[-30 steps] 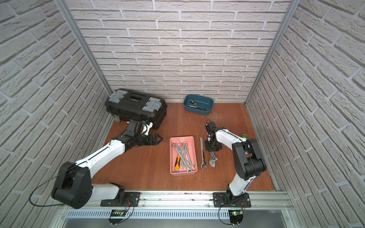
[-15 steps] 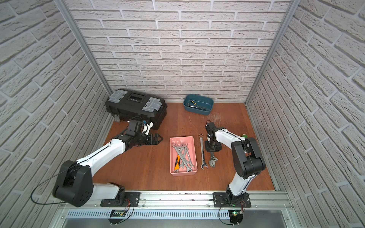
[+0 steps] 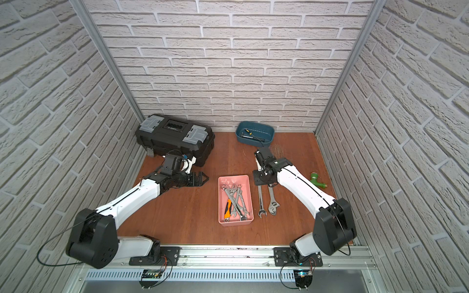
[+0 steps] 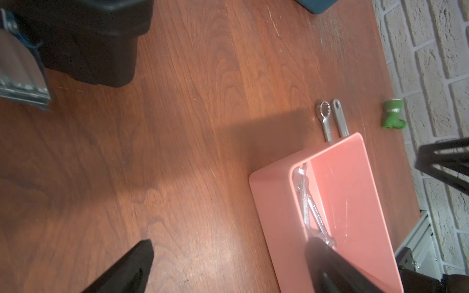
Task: Take out the wrench from the storage box
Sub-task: Pick up the wrench from the storage box.
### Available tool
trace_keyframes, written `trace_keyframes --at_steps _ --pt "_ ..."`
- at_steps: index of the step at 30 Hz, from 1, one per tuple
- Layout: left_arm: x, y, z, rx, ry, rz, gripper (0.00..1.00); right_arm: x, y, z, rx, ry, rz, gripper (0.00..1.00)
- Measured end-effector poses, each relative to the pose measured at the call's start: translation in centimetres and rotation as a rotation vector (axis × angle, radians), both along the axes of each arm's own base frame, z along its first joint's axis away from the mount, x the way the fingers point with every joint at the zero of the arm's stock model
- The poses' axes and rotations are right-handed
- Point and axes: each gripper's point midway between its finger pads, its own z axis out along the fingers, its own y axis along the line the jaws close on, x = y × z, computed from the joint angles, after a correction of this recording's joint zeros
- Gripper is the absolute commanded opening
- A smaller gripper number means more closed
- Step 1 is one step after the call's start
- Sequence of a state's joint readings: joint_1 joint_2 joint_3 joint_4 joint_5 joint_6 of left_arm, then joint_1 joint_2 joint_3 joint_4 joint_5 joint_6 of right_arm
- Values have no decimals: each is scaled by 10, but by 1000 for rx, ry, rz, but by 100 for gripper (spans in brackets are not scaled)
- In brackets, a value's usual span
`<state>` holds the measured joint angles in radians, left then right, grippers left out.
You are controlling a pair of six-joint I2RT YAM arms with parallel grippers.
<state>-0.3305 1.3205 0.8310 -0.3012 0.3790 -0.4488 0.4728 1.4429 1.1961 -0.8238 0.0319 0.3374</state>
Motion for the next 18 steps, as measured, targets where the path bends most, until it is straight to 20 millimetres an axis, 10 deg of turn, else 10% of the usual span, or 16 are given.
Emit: trace_keyframes --at_steps 7,18 --pt "0 3 7 -7 -20 8 98 -49 78 -5 18 22 236 42" --pt "-8 6 3 -6 -8 7 99 -53 109 -72 -47 134 314 41"
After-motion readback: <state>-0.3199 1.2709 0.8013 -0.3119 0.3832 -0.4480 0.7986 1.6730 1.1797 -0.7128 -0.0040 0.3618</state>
